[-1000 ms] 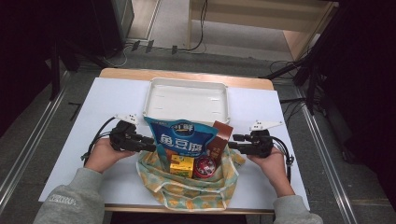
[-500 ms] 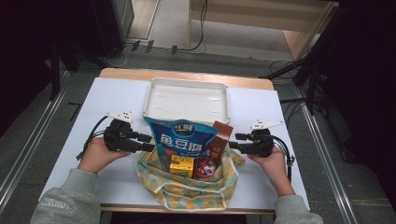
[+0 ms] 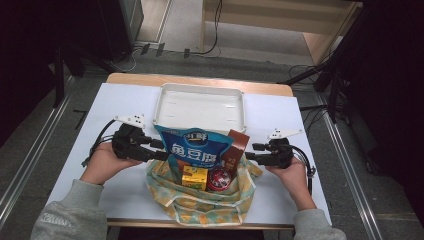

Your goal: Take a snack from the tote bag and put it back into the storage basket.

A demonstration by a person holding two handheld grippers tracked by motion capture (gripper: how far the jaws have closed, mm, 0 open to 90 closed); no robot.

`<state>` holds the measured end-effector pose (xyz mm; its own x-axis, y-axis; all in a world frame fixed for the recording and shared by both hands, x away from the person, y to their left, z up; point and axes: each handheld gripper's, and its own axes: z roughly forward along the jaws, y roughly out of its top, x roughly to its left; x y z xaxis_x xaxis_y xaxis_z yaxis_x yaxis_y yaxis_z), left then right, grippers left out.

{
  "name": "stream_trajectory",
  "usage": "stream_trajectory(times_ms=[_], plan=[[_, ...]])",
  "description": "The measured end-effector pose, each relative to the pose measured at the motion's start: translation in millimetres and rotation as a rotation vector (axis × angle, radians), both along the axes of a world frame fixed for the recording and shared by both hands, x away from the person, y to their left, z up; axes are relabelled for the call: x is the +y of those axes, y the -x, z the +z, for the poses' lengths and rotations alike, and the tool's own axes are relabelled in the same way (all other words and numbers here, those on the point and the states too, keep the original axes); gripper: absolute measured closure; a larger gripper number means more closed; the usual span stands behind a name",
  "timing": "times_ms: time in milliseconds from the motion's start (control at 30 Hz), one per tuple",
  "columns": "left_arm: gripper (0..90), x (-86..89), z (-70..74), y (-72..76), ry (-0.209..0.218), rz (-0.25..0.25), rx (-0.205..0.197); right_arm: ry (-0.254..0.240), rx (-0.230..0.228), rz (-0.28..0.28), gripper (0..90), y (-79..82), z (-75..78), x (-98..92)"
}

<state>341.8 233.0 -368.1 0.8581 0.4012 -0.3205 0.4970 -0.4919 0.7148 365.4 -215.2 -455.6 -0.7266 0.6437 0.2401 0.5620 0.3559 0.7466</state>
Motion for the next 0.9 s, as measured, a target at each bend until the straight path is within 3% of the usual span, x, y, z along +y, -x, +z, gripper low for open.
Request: stream_trajectory(times_ms=[333,900], plan=[[48.9,-8.3,19.1,-1.4,0.006,-0.021,-0.025,-0.003,-0.001,0.001,45.4,-0.2,-0.5,-0.2],[50.3,-34.0,38.5,-9.9,0.027,-0.073,-0.038,-0.015,0.003,-0.002,45.4,0.2,0.1,0.1]])
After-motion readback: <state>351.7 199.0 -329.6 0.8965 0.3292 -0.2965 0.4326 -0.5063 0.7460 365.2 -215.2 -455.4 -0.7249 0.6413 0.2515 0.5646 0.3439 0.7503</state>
